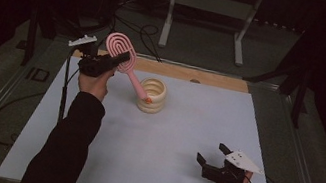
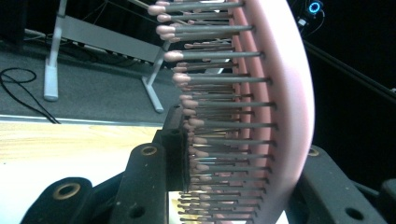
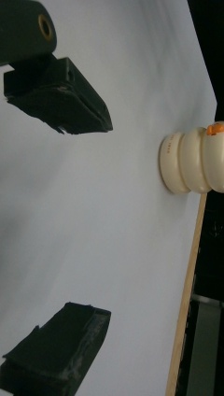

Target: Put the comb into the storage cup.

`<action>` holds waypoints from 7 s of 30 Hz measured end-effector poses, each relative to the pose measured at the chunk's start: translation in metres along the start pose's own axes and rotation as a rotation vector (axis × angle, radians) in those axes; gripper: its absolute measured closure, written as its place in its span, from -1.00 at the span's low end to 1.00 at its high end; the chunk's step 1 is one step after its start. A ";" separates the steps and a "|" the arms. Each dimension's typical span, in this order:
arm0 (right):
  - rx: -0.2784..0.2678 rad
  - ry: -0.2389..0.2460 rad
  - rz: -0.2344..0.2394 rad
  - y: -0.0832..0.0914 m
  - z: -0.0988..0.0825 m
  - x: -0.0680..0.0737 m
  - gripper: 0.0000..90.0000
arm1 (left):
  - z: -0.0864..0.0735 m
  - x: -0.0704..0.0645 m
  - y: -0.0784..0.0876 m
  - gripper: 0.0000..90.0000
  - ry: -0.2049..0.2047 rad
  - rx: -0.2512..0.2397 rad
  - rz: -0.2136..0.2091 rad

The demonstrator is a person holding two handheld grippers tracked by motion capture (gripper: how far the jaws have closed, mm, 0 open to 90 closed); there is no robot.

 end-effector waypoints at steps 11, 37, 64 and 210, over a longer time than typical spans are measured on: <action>-0.001 -0.002 0.003 0.000 0.000 0.000 -0.80 | 0.003 -0.001 -0.009 0.43 -0.009 0.005 0.011; -0.003 -0.002 0.005 0.000 0.001 0.000 -0.80 | 0.008 -0.002 -0.025 0.43 -0.022 0.002 0.039; -0.011 -0.013 0.012 0.001 0.002 -0.001 -0.80 | 0.003 -0.008 -0.049 0.43 -0.042 0.021 0.054; -0.011 -0.016 0.018 0.001 0.002 0.001 -0.80 | -0.050 -0.025 -0.088 0.43 -0.098 0.102 0.065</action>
Point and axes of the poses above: each handheld gripper's, and its own axes: y roughly backward along the jaws, z roughly out of its top, x roughly to its left, the point moved 10 cm from there along -y, roughly forward along the jaws, and after that the axes turned 12 degrees about -y, right-handed, at the moved point
